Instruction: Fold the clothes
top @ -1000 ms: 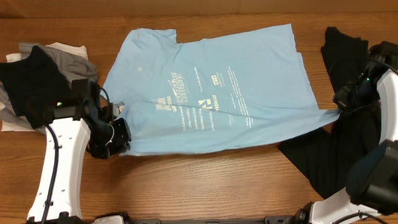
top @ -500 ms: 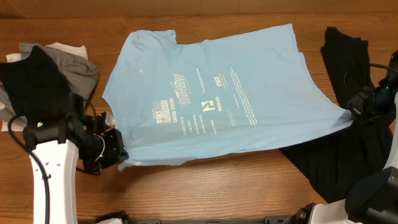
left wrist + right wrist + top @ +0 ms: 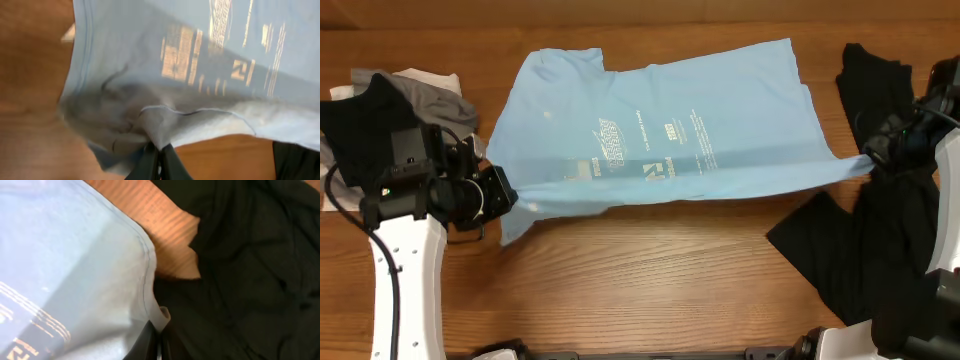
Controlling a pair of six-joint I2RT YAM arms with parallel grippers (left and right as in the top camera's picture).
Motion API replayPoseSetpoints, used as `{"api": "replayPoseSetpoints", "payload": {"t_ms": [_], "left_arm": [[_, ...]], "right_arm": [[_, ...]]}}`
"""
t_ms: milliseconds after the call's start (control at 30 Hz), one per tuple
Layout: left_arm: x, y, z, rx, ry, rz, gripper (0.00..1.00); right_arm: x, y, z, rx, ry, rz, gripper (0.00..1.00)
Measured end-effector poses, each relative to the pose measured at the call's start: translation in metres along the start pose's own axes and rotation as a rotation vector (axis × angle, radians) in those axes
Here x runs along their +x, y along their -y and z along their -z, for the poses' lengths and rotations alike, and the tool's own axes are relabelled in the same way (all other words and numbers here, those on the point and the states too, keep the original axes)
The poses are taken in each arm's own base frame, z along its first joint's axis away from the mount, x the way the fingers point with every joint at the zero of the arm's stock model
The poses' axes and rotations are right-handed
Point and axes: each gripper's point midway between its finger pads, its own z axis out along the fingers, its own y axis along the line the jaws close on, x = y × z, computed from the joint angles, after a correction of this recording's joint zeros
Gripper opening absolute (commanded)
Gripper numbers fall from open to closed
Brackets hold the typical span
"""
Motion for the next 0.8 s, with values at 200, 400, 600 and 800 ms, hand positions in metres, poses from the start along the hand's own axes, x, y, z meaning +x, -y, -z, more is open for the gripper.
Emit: {"api": "replayPoseSetpoints", "payload": {"t_ms": [200, 400, 600, 800], "left_arm": [[-0.026, -0.005, -0.027, 0.001, 0.012, 0.047, 0.06], [-0.049, -0.012, -0.063, 0.010, 0.006, 0.068, 0.06], [-0.073, -0.014, -0.090, 0.025, 0.047, 0.046, 0.08], [-0.088, -0.011, -0.121, 0.041, 0.066, 0.008, 0.10]], "right_arm": [[-0.012, -0.010, -0.015, -0.034, 0.009, 0.005, 0.04], [-0.026, -0.034, -0.050, -0.054, 0.012, 0.047, 0.04], [-0.044, -0.065, -0.061, -0.108, 0.088, 0.095, 0.04], [-0.056, -0.071, -0.068, -0.126, 0.126, 0.096, 0.07]]}}
